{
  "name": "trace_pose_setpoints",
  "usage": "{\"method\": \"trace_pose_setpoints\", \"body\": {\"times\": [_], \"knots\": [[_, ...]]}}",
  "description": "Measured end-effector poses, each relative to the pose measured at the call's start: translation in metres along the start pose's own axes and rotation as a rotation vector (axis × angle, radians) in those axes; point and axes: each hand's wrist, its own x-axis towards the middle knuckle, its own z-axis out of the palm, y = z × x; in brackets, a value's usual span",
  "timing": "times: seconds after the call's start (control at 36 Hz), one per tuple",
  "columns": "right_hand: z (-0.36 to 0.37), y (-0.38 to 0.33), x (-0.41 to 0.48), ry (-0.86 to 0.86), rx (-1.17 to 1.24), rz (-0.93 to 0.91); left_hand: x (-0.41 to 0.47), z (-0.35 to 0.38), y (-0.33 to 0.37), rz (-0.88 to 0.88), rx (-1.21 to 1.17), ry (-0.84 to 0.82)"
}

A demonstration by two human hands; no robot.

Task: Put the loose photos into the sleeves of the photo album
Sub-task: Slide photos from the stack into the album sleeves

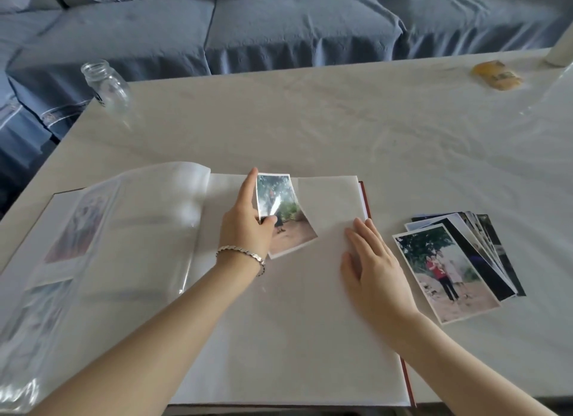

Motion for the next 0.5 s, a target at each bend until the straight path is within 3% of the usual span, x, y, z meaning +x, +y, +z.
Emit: {"method": "trace_pose_setpoints", "body": {"times": [0.25,0.36,0.5], "knots": [[0.0,0.0,0.0,0.001,-0.003,0.002,0.013,0.01,0.002,-0.088,-0.084,-0.118],[-0.001,-0.001,0.0,-0.008,-0.001,0.005,0.023,0.01,0.009,-0.168,0.045,-0.195],[-0.001,0.0,0.0,0.004,0.003,0.006,0.029,0.016,0.017,-0.174,0.209,-0.164]]}}
